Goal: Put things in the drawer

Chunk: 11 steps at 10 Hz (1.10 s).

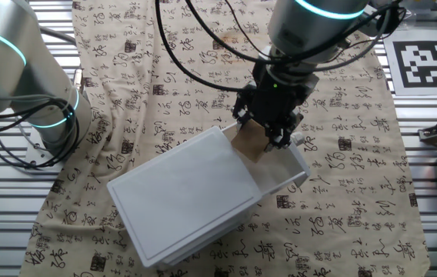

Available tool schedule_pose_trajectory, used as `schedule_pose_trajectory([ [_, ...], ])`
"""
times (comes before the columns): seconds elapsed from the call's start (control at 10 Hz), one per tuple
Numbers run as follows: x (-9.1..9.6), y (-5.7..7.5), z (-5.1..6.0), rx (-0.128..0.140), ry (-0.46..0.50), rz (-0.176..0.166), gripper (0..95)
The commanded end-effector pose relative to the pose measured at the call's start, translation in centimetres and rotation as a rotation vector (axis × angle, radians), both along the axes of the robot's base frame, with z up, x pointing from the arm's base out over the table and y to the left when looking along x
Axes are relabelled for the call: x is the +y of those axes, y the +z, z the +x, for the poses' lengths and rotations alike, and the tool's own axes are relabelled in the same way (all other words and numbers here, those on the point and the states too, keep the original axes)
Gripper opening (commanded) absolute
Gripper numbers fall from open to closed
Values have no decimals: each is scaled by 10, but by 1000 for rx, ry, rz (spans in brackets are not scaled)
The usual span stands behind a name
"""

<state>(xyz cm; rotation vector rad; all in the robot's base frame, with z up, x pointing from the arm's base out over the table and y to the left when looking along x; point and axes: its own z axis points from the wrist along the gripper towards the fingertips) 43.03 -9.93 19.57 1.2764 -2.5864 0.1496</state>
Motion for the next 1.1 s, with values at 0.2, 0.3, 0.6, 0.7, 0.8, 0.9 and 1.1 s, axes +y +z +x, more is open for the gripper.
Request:
schedule_pose_trajectory([
  [0.2, -1, -2, 2, -5, 11, 2, 380],
  [0.3, -1, -2, 2, -4, 14, 4, 380],
  [0.6, -1, -2, 2, -2, 19, 6, 570],
  [0.7, -1, -2, 2, -2, 18, 6, 570],
  [0.8, 0, 0, 1, -3, 5, 7, 570],
  [0.9, 3, 5, 0, -3, -33, 1, 570],
  [1.1, 17, 16, 0, -11, -105, -10, 0],
])
